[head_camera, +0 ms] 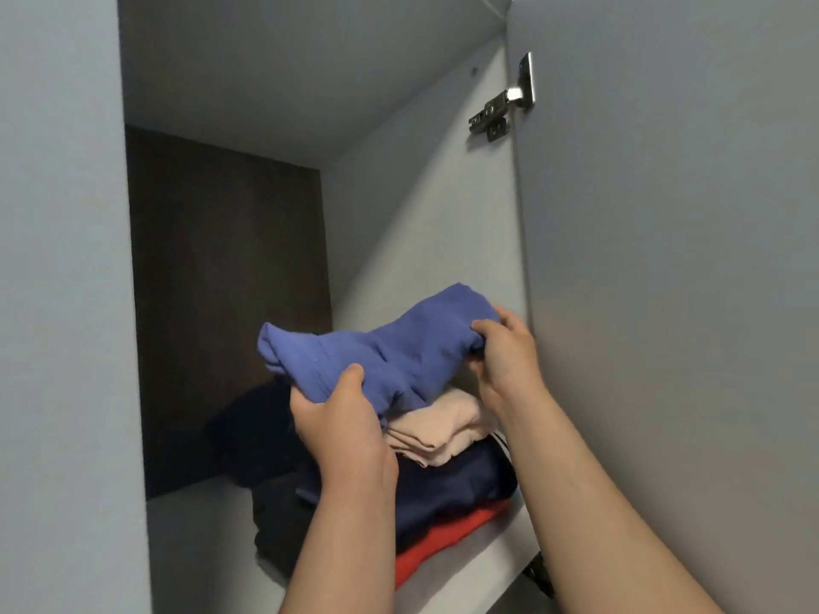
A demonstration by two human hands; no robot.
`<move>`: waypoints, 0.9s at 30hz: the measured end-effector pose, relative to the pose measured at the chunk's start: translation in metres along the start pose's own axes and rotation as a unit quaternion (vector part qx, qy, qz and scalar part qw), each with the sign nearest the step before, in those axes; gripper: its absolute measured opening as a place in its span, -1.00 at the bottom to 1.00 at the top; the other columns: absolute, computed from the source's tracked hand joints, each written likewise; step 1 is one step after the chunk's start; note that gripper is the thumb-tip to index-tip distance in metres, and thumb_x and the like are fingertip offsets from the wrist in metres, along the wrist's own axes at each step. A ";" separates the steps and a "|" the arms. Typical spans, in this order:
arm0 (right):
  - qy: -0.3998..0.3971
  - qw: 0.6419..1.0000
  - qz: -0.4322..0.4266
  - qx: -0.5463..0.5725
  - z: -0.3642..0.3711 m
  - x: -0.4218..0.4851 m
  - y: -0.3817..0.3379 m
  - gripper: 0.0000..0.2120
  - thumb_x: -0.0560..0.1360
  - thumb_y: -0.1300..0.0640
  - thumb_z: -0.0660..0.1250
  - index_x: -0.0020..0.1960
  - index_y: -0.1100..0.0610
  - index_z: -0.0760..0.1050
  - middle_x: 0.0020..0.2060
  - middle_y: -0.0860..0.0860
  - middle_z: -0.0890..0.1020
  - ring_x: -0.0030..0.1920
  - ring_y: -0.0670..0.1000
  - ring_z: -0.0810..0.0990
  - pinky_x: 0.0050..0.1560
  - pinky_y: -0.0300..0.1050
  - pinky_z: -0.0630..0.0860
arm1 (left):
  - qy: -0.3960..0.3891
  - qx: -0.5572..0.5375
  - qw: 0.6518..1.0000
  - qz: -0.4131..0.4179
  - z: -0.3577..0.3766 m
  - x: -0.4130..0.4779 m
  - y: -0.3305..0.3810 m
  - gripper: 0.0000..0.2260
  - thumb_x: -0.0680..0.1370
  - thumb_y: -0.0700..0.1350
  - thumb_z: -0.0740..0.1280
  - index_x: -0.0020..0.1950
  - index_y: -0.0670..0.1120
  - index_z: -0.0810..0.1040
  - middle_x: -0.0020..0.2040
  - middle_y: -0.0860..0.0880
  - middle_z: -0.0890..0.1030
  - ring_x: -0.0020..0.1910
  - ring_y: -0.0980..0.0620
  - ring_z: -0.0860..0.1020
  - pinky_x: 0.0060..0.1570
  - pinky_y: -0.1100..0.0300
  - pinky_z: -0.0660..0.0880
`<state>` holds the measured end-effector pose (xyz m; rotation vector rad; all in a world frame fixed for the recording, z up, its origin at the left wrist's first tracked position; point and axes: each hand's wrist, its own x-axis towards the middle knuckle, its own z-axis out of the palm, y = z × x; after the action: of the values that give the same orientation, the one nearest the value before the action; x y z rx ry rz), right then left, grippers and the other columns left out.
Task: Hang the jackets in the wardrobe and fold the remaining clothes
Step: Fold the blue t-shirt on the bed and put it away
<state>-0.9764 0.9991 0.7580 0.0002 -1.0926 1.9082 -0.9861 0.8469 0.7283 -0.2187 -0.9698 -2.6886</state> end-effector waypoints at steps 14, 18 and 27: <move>-0.037 0.795 -0.340 -0.501 -0.005 -0.018 0.002 -0.72 0.57 0.04 0.26 0.17 0.13 0.62 0.13 0.07 0.65 0.16 0.14 0.57 0.20 -0.02 0.44 | -0.087 0.011 0.976 -0.201 -0.023 0.001 0.014 -0.93 0.60 -0.24 0.25 -0.08 -0.18 0.47 -0.48 -0.03 0.61 -0.50 0.06 0.62 -0.47 0.24 0.56; -0.226 0.775 -0.124 -0.577 -0.007 0.004 0.021 -0.72 0.58 -0.09 0.21 0.06 0.02 0.63 0.08 -0.01 0.66 0.10 0.03 0.58 0.19 -0.07 0.47 | -0.067 0.053 0.978 -0.193 -0.027 -0.010 0.017 -0.96 0.58 -0.27 0.27 0.00 -0.24 0.49 -0.39 -0.11 0.64 -0.52 0.07 0.61 -0.52 0.24 0.54; -0.179 0.778 -0.180 -0.575 -0.020 0.008 0.027 -0.60 0.48 -0.24 0.15 -0.02 -0.01 0.63 -0.06 -0.08 0.69 0.00 0.01 0.61 0.02 -0.08 0.52 | -0.081 0.491 0.792 0.353 -0.033 -0.021 0.019 -0.53 0.50 -0.21 0.37 0.41 -0.08 0.44 0.42 -0.06 0.45 0.41 -0.03 0.36 0.35 0.18 0.24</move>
<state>-0.9917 1.0128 0.7305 -0.1086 -2.1885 0.6660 -0.9622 0.8157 0.7099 -0.4609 -1.7486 -1.2810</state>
